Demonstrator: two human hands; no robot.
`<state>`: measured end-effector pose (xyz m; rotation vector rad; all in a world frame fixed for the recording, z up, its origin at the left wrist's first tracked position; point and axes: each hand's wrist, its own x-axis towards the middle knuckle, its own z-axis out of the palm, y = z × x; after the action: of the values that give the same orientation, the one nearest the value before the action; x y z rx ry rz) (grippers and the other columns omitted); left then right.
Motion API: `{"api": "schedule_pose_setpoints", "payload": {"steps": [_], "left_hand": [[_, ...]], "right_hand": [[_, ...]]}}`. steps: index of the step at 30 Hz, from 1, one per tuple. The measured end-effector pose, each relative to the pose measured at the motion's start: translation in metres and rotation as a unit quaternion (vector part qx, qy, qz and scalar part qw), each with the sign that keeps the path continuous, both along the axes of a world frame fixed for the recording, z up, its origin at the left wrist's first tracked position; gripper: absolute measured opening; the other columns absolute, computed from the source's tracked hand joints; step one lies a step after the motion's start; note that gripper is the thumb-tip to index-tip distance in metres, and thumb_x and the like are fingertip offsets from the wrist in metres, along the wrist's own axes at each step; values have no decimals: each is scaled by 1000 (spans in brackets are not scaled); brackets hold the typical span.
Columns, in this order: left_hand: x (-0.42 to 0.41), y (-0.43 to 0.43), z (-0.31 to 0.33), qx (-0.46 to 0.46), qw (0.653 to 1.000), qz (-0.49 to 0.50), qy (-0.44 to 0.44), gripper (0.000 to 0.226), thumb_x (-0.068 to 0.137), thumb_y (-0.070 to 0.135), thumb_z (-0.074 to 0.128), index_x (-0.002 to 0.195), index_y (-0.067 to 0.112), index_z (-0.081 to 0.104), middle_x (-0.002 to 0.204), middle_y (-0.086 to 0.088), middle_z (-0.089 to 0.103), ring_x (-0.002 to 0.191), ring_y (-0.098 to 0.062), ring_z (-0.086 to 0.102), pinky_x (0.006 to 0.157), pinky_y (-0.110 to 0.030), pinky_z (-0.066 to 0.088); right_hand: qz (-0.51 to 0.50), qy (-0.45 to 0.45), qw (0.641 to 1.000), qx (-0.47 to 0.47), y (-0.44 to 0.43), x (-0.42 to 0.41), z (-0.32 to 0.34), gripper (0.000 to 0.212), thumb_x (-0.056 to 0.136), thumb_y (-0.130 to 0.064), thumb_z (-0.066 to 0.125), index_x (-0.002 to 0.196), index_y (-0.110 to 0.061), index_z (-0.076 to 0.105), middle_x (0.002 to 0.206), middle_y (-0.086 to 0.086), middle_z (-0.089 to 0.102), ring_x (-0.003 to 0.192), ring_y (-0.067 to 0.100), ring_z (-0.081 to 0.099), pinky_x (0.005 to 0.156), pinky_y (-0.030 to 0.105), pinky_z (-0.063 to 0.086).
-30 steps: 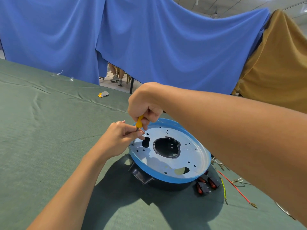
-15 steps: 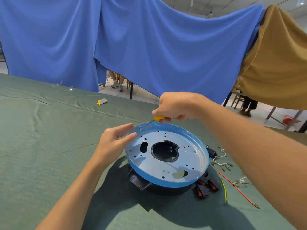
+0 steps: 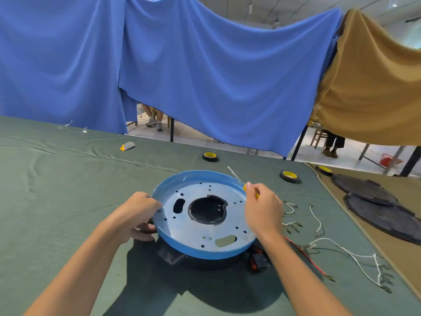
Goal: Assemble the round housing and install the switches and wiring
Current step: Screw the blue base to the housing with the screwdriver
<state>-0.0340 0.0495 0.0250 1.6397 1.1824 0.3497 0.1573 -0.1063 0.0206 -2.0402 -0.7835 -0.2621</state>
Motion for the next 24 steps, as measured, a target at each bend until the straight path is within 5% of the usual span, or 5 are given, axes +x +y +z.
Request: {"api": "schedule_pose_setpoints", "payload": {"steps": [7,11,14,19,24], "left_hand": [[3,-12,10,-100,988,65,-100,13,94,18,51,91,9,59,81,-15,55,51,-24,49,40,-25,42],[11,-20,16,-141,958,143,-202,6,88,15,58,94,13,57,88,-11,61,70,-25,55,53,-32,45],[10,-20,27,-130,947,164,-244,14,88,26,65,95,14,61,90,-10,65,75,-26,60,60,-33,47],[5,-15,50,-59,933,189,-301,35,82,44,75,96,13,67,86,-6,69,68,-25,62,59,-30,48],[-2,-25,72,140,918,179,-326,45,66,56,74,106,35,74,101,3,74,103,-26,67,95,-48,52]], "right_hand": [[-33,30,991,124,-4,0,-5,35,102,-32,42,77,-13,57,66,-3,57,68,19,54,61,29,35],[-47,62,986,148,0,-6,-7,37,102,-34,41,75,-14,57,64,-5,57,63,11,54,54,28,39],[-30,79,985,150,1,-10,-9,40,102,-35,40,76,-11,59,65,1,60,68,20,58,64,38,48],[-22,128,975,179,-2,-11,-6,38,101,-34,41,77,-12,61,66,1,60,71,25,57,67,38,45],[18,236,944,228,-9,-9,5,39,102,-35,41,79,-13,62,63,-2,55,60,17,48,62,34,40]]}}
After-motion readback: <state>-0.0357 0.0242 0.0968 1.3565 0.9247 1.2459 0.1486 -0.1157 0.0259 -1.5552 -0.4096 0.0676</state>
